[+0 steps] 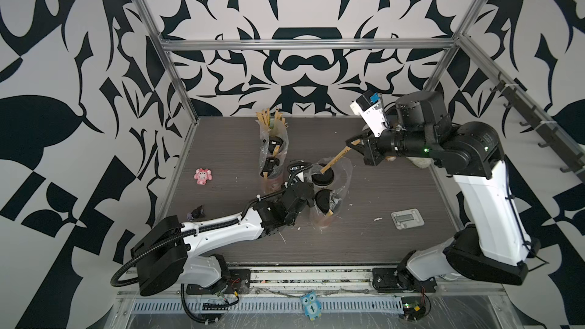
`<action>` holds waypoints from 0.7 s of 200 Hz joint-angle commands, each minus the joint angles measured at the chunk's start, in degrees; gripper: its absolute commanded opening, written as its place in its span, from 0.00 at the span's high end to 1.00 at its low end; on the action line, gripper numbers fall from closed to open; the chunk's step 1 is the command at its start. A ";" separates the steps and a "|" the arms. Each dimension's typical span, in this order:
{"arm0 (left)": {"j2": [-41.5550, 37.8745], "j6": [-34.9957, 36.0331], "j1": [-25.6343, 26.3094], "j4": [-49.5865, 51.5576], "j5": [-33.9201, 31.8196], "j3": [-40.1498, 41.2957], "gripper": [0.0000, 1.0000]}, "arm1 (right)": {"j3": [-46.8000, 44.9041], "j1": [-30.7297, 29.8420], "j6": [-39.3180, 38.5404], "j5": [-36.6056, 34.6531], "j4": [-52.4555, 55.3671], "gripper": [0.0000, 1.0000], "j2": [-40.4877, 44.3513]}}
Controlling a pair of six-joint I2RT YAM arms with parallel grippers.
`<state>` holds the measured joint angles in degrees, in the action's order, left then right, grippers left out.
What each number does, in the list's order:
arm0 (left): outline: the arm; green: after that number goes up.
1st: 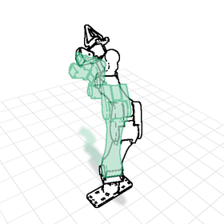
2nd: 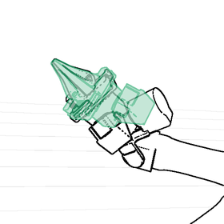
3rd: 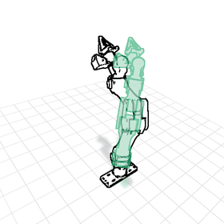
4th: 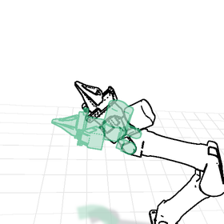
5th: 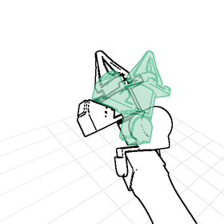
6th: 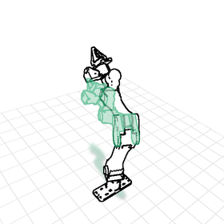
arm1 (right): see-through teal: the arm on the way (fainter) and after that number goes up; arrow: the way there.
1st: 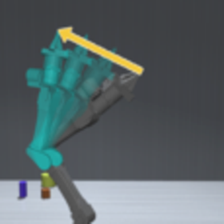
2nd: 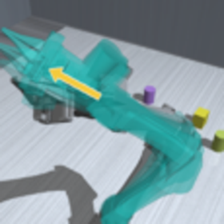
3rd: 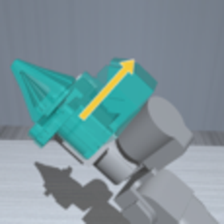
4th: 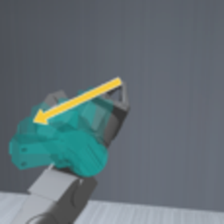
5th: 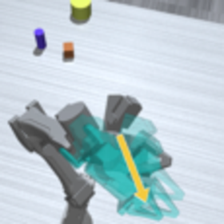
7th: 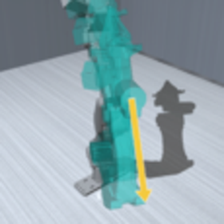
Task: Pack milk tea into plastic carrier bags
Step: Place the straw in the plastic carrier bag.
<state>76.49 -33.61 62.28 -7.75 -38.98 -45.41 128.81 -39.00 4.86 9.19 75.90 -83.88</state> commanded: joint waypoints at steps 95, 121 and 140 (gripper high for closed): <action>-1.65 -1.79 0.07 -0.29 -0.59 -0.09 1.00 | -11.26 -0.29 -0.33 -5.15 -6.32 1.00 4.16; -2.45 -1.90 0.12 -0.86 -0.54 0.70 1.00 | -15.54 -0.28 -0.11 -4.40 -12.60 1.00 4.80; -2.79 -1.90 0.11 -0.86 -0.32 0.84 1.00 | -17.86 -0.28 0.19 -3.67 -16.15 1.00 5.30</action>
<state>75.29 -34.68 62.28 -7.86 -38.98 -45.30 112.60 -39.09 4.75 5.04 68.07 -80.07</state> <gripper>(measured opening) 0.046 0.047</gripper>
